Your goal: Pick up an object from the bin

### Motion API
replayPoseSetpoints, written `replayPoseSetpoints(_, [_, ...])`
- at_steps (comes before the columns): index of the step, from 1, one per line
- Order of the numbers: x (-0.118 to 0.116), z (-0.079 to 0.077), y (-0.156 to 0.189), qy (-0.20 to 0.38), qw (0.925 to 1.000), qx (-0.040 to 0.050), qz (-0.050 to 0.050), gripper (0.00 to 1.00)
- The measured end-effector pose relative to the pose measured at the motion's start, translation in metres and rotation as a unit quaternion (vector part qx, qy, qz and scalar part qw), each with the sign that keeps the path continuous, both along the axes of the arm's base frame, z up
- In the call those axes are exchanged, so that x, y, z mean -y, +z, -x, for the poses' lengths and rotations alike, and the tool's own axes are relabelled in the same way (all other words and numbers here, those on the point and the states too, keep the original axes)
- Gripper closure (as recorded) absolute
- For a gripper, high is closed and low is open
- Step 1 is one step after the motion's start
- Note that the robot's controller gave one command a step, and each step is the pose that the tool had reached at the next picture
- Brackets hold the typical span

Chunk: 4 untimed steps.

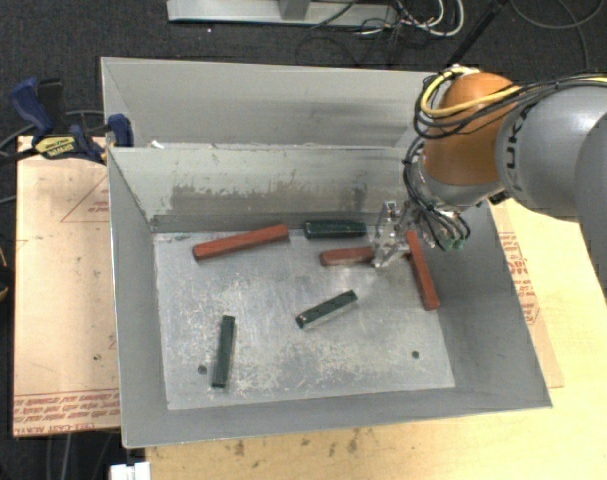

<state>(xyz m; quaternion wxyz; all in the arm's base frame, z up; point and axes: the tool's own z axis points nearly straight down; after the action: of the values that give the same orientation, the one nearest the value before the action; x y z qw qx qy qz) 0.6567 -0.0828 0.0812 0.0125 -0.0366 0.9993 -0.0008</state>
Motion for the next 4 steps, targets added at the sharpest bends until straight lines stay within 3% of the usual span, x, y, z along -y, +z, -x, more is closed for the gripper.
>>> replayPoseSetpoints(1, [0.0008, 0.0027, -0.0006, 0.001, 1.0000, -0.0076, 0.000, 0.00])
replayPoseSetpoints(2, [0.0000, -0.0003, 0.0002, 0.001, 1.0000, 0.0009, 0.000, 1.00])
replayPoseSetpoints(3, [0.0009, 0.0030, -0.0007, 0.001, 1.0000, -0.0084, 0.000, 0.00])
replayPoseSetpoints(4, [0.0000, -0.0002, 0.0001, 0.001, 1.0000, 0.0009, 0.000, 1.00])
